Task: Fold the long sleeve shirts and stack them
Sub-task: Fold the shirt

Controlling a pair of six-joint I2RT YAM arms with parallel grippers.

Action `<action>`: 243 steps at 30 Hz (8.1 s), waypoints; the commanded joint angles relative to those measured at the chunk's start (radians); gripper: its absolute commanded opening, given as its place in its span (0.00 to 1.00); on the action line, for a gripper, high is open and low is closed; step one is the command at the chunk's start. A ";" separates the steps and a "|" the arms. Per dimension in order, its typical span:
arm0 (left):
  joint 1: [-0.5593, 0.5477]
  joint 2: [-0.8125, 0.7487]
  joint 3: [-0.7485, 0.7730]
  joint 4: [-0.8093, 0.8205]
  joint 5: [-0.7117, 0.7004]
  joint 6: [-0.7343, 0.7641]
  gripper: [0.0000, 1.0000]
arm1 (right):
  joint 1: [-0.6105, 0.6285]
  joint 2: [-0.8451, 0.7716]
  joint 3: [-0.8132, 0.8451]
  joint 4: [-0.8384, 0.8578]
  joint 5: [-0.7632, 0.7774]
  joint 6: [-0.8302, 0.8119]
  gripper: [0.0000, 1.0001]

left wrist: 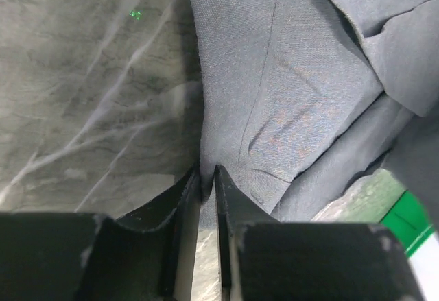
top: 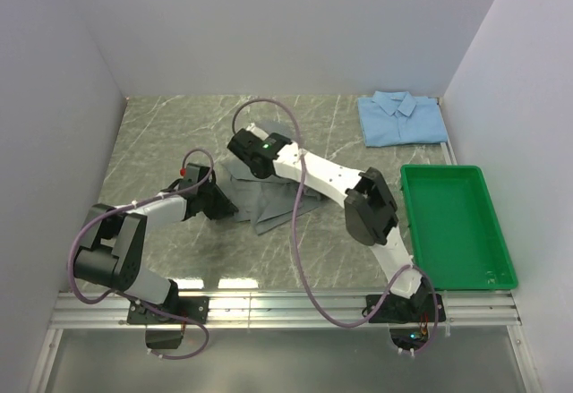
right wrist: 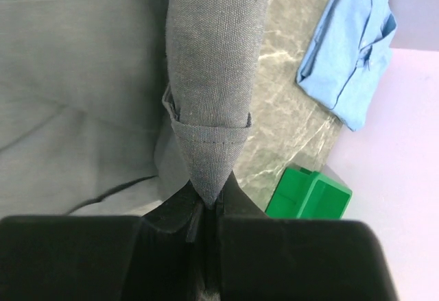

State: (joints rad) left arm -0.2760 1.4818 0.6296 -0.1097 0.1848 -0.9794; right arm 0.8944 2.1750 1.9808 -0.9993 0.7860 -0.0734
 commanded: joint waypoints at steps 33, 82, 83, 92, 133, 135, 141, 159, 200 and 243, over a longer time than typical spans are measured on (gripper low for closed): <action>0.003 -0.078 -0.131 0.189 0.084 -0.082 0.16 | 0.136 0.104 0.119 0.050 -0.298 0.323 0.28; 0.021 -0.226 0.182 -0.111 -0.007 0.015 0.52 | -0.132 -0.492 -0.789 0.848 -1.234 0.641 0.36; 0.021 -0.204 0.188 -0.064 0.033 0.012 0.49 | -0.135 -0.480 -0.815 0.872 -1.263 0.652 0.36; 0.023 0.092 0.266 0.064 0.047 -0.038 0.27 | -0.143 -0.249 -0.803 0.953 -1.461 0.710 0.35; -0.114 0.173 0.136 0.015 0.078 -0.013 0.34 | -0.626 -0.219 -1.024 1.048 -1.601 0.642 0.35; -0.114 0.178 0.131 0.015 0.068 -0.008 0.34 | -0.643 -0.231 -1.033 1.032 -1.582 0.636 0.35; -0.115 0.140 0.157 -0.013 0.044 0.018 0.36 | -0.609 -0.375 -0.988 1.007 -1.574 0.601 0.35; -0.118 0.147 0.157 -0.038 0.038 0.051 0.37 | -0.474 0.011 -0.709 1.400 -1.538 0.919 0.40; -0.057 0.452 0.596 0.162 0.016 0.111 0.40 | -0.592 0.015 -0.856 1.761 -1.429 1.182 0.41; -0.308 0.038 0.211 -0.272 0.062 0.045 0.40 | -0.434 -0.443 -1.163 0.726 -1.611 0.477 0.41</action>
State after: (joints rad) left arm -0.5865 1.4723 0.8062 -0.3485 0.2237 -0.9550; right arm 0.4713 1.7065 0.8322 -0.1982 -0.8410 0.4721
